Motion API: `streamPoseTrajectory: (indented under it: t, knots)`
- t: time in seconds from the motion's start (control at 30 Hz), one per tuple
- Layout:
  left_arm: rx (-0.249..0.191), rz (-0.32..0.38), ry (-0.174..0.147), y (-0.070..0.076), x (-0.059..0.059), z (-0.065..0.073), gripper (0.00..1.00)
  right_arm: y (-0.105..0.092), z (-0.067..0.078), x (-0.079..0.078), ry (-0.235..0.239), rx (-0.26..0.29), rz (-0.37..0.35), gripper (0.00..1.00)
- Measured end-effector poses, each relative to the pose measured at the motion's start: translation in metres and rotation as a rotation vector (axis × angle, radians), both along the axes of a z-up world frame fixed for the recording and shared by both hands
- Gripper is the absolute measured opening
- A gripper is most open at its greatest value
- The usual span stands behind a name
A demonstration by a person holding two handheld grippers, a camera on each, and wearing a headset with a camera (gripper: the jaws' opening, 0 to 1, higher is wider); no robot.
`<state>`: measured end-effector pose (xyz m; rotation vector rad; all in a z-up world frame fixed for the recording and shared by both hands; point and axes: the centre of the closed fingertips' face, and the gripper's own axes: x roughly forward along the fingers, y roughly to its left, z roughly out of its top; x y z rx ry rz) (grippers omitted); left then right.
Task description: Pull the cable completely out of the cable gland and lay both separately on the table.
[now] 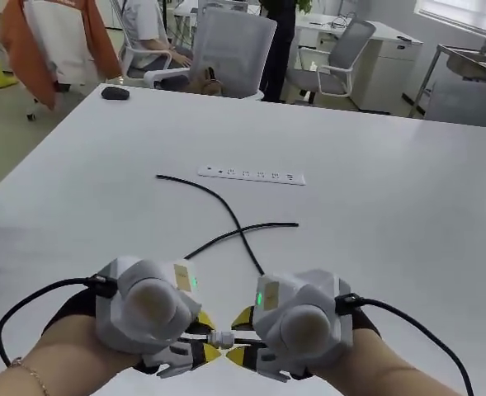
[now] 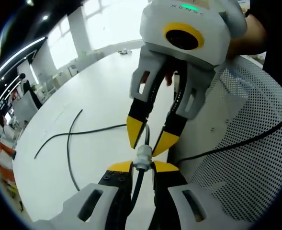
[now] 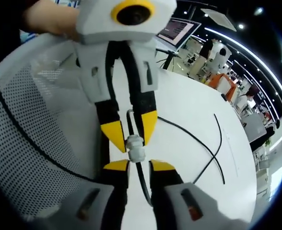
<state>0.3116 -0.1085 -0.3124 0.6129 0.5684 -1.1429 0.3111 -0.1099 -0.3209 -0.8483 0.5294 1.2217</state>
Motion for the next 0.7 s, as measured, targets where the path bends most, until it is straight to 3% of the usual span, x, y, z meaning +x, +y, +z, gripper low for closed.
streamPoseTrajectory:
  t: [0.37, 0.47, 0.7]
  knots:
    - [0.008, 0.007, 0.004, 0.002, 0.001, -0.001, 0.17, 0.0, -0.005, -0.001, 0.001, -0.023, 0.015, 0.05]
    - [0.033, 0.009, -0.009, 0.007, 0.004, -0.004, 0.17, -0.005, -0.008, 0.004, 0.005, -0.041, -0.004, 0.03]
    - [0.022, 0.038, -0.012, 0.01, 0.01, -0.002, 0.17, -0.009, -0.007, 0.009, 0.002, -0.034, -0.043, 0.02]
